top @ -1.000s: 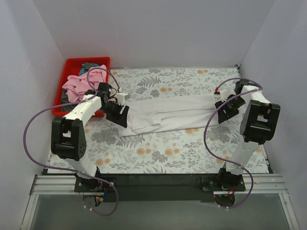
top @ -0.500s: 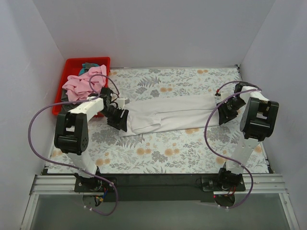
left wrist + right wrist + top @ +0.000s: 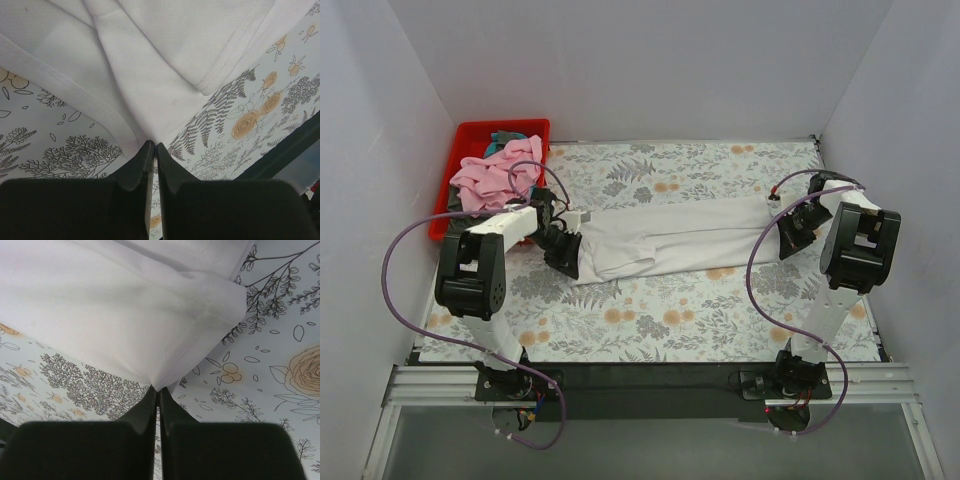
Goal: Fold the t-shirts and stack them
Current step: Fold the tshirt
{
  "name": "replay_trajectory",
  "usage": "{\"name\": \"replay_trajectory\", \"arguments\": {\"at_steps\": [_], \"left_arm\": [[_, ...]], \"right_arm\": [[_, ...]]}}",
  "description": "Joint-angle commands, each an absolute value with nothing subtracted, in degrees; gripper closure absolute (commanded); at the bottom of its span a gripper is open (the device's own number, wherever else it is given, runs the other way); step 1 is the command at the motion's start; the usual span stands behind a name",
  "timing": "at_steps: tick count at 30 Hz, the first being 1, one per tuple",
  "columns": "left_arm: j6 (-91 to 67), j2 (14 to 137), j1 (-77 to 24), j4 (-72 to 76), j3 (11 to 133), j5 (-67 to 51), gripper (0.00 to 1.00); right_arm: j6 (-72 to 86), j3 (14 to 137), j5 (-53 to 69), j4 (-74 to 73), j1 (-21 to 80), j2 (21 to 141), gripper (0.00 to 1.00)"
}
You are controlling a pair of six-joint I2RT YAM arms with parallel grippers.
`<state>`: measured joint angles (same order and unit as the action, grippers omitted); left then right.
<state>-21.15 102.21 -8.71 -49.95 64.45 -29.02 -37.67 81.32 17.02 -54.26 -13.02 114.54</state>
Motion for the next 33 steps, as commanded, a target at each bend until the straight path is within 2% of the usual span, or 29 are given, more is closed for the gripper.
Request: {"name": "replay_trajectory", "arguments": {"at_steps": [1, 3, 14, 20, 21, 22, 23, 25, 27, 33], "left_arm": [[-20.6, 100.3, -8.5, -49.7, 64.0, -30.3, 0.96], [-20.4, 100.0, -8.5, -50.0, 64.3, -30.6, 1.00], [-16.0, 97.1, -7.0, -54.9, 64.4, -25.9, 1.00], [-17.0, 98.9, -7.0, -55.2, 63.8, -28.7, 1.00], [-17.0, 99.0, -7.0, -55.0, 63.6, -28.8, 1.00], [-17.0, 98.7, -7.0, -55.0, 63.5, -29.8, 0.88], [-17.0, 98.2, -7.0, -55.2, 64.1, -30.7, 0.80], [-17.2, 95.6, -6.9, -55.6, 65.0, -32.9, 0.70], [-18.4, 93.5, -6.9, -55.7, 67.1, -36.4, 0.62], [-27.2, 86.0, -7.8, -48.9, 64.0, -43.8, 0.49]], "right_arm": [[-37.8, 82.8, 17.2, -54.5, -13.3, 114.3, 0.99], [-38.1, 82.5, 16.8, -54.7, -13.4, 113.7, 0.99], [-44.6, 76.2, 8.5, -54.7, -13.9, 108.4, 0.99], [-46.1, 70.8, 8.5, -54.3, -13.9, 107.4, 0.99], [-46.1, 70.3, 8.7, -54.4, -13.9, 107.1, 0.94], [-46.1, 69.6, 9.0, -54.6, -13.9, 106.4, 0.85], [-46.1, 69.5, 9.1, -54.6, -13.9, 105.7, 0.66], [-45.8, 70.0, 10.2, -54.8, -13.8, 103.7, 0.53], [-45.7, 71.4, 12.9, -56.0, -13.8, 100.6, 0.49], [-41.3, 75.2, 27.8, -58.2, -12.0, 93.0, 0.49]]}}
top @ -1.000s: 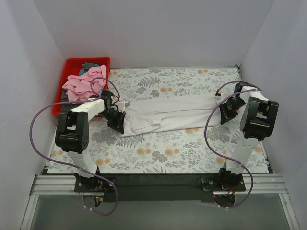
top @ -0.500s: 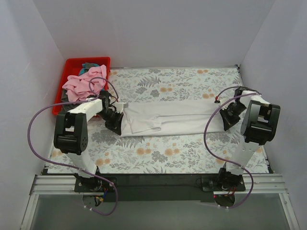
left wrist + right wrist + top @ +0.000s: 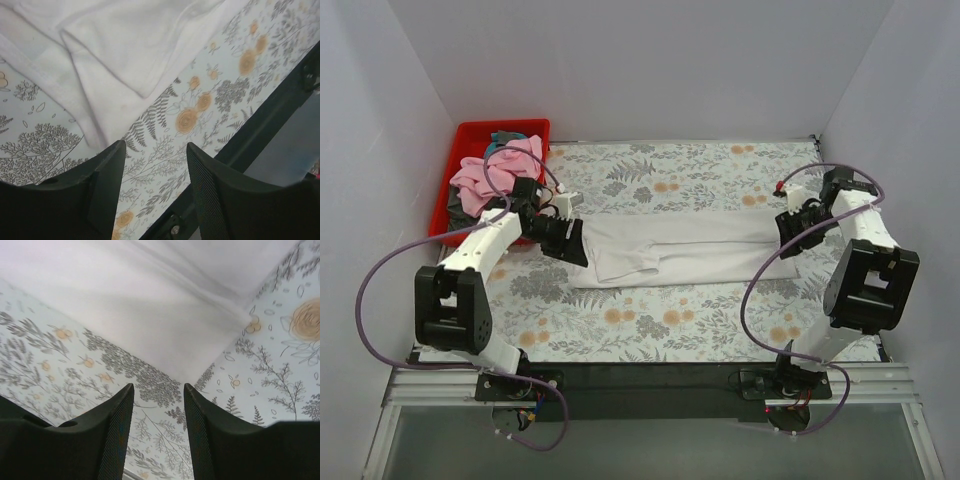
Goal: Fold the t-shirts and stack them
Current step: Fold the tshirt
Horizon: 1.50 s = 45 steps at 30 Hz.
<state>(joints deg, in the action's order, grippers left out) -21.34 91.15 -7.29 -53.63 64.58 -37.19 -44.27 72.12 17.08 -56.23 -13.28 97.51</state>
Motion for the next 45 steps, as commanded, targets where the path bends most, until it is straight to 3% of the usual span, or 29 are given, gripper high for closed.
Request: {"name": "replay_trajectory", "arguments": {"at_steps": [1, 6, 19, 31, 45], "left_arm": [[-28.7, 85.8, -8.3, -47.8, 62.9, -44.1, 0.49], [-38.3, 84.4, -12.3, -40.7, 56.7, -46.0, 0.49], [-55.0, 84.9, -12.8, -25.5, 46.7, -39.4, 0.47], [-58.0, 93.8, -12.8, -22.4, 48.2, -35.8, 0.52], [-59.0, 96.2, -12.8, -21.4, 48.5, -38.0, 0.55]], "right_arm": [[-40.3, 75.2, 29.9, -58.3, -11.3, 92.5, 0.49], [-25.4, 73.4, 39.1, -50.7, -3.5, 90.2, 0.50], [9.9, 60.4, 34.7, -12.1, 21.6, 91.6, 0.43], [16.4, 65.0, 35.8, -8.7, 27.9, 105.7, 0.45], [17.8, 67.0, 39.0, -8.3, 30.5, 110.1, 0.48]]}}
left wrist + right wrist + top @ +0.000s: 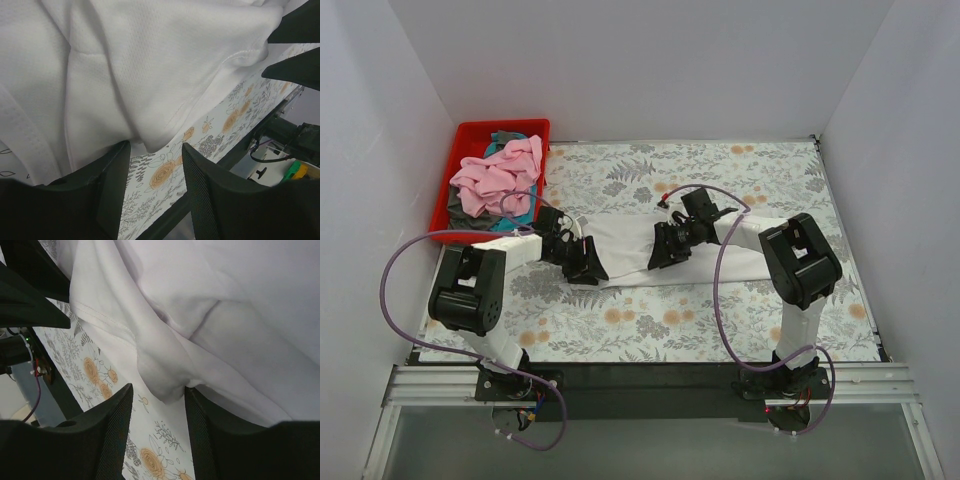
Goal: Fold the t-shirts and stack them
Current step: Fold the tshirt
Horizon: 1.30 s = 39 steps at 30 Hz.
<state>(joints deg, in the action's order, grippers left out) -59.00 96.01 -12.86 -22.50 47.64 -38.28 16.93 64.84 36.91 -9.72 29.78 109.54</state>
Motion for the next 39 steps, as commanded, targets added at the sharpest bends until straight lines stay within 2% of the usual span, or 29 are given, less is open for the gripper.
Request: {"name": "replay_trajectory", "arguments": {"at_steps": [1, 7, 11, 14, 16, 19, 22, 35, 37, 39], "left_arm": [[-59.0, 96.0, -12.8, -21.4, 48.6, -38.1, 0.56], [-59.0, 92.6, -12.8, -20.9, 47.6, -39.0, 0.61], [-59.1, 91.5, -12.8, -20.7, 47.0, -39.3, 0.64], [-58.8, 91.8, -12.8, -20.8, 47.5, -39.5, 0.70], [-58.5, 91.9, -12.8, -20.7, 47.7, -39.5, 0.73], [-58.2, 92.6, -12.8, -20.9, 48.4, -40.0, 0.84], [-58.0, 92.9, -12.8, -21.3, 49.2, -40.1, 1.00], [-56.6, 99.0, -11.1, -21.4, 61.5, -41.7, 1.00], [-56.9, 101.4, -10.3, -21.4, 63.3, -42.2, 1.00], [-57.0, 103.0, -9.6, -21.3, 65.9, -42.5, 1.00]], "right_arm": [[17.9, 67.0, 39.2, -8.3, 30.5, 110.3, 0.48], [17.8, 66.9, 39.5, -8.3, 30.5, 110.4, 0.55], [17.8, 67.1, 39.7, -8.3, 30.5, 110.8, 0.67], [17.8, 67.5, 40.2, -8.3, 30.5, 111.3, 0.77], [17.7, 67.8, 40.6, -8.3, 30.5, 111.3, 0.81], [17.8, 68.3, 41.3, -8.3, 30.5, 111.4, 0.91], [17.5, 69.0, 42.4, -8.4, 30.4, 111.5, 0.99], [18.4, 74.6, 46.6, -8.3, 28.0, 114.8, 0.99], [18.6, 74.9, 46.5, -8.3, 27.4, 115.3, 0.95], [18.7, 75.0, 46.3, -8.3, 26.9, 115.7, 0.83]]}}
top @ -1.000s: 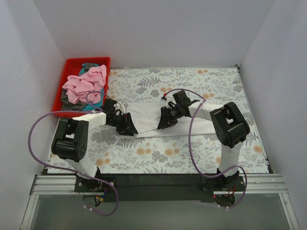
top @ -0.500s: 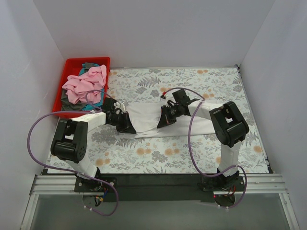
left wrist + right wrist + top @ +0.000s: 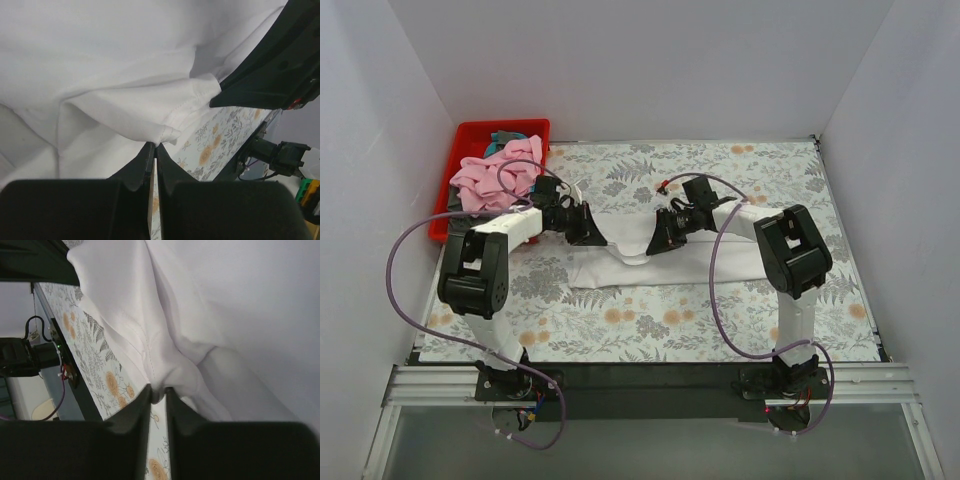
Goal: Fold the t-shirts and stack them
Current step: Fold the tshirt
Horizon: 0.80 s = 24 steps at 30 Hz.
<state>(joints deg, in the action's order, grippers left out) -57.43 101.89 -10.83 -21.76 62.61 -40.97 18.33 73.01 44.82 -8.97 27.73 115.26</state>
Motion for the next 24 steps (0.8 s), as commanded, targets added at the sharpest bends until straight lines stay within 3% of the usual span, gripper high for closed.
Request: {"name": "replay_trajectory", "arguments": {"at_steps": [1, 4, 7, 15, 19, 24], "left_arm": [[-57.0, 104.6, -9.4, -21.4, 67.0, -42.9, 1.00], [-57.9, 107.6, -8.5, -21.2, 70.0, -44.3, 1.00], [-59.5, 109.5, -7.6, -20.0, 72.5, -45.7, 1.00], [-63.5, 113.7, -5.9, -15.2, 76.9, -46.1, 0.99], [-65.0, 114.9, -5.8, -14.9, 78.0, -46.1, 0.74], [-62.3, 110.0, -4.7, -14.5, 75.7, -44.0, 0.67]], "right_arm": [[18.9, 75.1, 46.2, -8.3, 26.6, 115.8, 0.70], [19.1, 73.8, 46.1, -8.3, 25.7, 115.7, 0.45], [18.5, 72.5, 46.9, -8.3, 24.3, 114.2, 0.38], [11.5, 68.7, 51.3, -11.3, 20.2, 106.0, 0.38], [0.9, 71.2, 48.6, -23.2, 16.4, 103.4, 0.44], [-15.4, 73.1, 34.3, -35.1, 12.8, 100.2, 0.58]]}}
